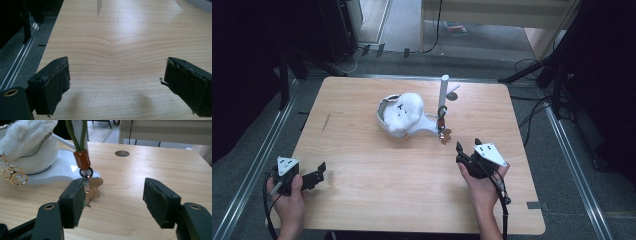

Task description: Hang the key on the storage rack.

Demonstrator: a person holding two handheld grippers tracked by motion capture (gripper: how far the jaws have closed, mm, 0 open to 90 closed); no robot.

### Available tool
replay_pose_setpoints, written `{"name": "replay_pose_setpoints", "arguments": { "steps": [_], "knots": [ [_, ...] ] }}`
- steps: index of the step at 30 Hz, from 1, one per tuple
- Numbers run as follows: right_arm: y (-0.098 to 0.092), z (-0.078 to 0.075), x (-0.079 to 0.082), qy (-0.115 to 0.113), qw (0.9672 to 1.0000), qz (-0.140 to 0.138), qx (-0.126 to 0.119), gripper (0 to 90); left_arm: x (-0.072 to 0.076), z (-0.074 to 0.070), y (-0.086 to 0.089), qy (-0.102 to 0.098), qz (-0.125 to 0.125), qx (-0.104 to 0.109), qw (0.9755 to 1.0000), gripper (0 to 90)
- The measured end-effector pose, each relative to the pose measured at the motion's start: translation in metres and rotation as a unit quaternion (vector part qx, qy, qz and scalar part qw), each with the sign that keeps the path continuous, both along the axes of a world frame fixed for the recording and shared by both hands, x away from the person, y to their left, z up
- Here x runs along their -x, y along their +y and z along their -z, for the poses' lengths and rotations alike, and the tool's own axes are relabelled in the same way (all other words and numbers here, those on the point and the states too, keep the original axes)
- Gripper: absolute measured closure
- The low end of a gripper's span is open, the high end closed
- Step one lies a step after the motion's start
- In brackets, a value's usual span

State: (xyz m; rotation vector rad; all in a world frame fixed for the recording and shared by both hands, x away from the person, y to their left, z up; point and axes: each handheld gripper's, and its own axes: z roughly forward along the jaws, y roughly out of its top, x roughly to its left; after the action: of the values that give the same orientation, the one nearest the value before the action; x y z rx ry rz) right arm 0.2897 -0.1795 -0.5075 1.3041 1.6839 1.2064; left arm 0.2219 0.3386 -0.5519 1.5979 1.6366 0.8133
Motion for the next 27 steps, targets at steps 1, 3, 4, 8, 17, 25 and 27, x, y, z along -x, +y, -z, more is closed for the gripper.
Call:
{"name": "replay_pose_setpoints", "arguments": {
  "steps": [1,3,4,8,17,25,27],
  "knots": [
    [-0.002,0.001,0.001,0.002,1.0000,0.001,-0.002,34.3,0.000,0.000,0.000,-0.001,0.000,0.000,1.0000,6.9],
    [-0.006,0.002,0.003,0.004,1.0000,0.002,0.000,33.7,0.000,0.000,0.000,0.000,0.000,0.000,1.0000,6.9],
    [-0.009,0.002,0.004,0.005,1.0000,0.004,0.001,33.4,0.000,0.000,0.000,0.000,0.000,0.000,1.0000,6.9],
    [-0.018,0.004,0.007,0.003,0.9999,0.010,0.001,32.2,0.000,0.000,0.000,0.001,0.000,0.000,1.0000,6.9],
    [-0.039,0.005,0.018,0.003,0.9997,0.021,0.006,29.7,0.000,0.000,0.000,0.001,0.000,0.000,1.0000,6.9],
    [-0.060,0.006,0.028,0.002,0.9994,0.033,0.009,28.3,0.000,0.000,0.000,0.002,0.000,-0.001,1.0000,6.9],
    [-0.064,0.006,0.030,0.003,0.9993,0.036,0.009,27.5,0.000,0.000,0.000,0.002,0.000,0.000,1.0000,6.9]
  ]
}}
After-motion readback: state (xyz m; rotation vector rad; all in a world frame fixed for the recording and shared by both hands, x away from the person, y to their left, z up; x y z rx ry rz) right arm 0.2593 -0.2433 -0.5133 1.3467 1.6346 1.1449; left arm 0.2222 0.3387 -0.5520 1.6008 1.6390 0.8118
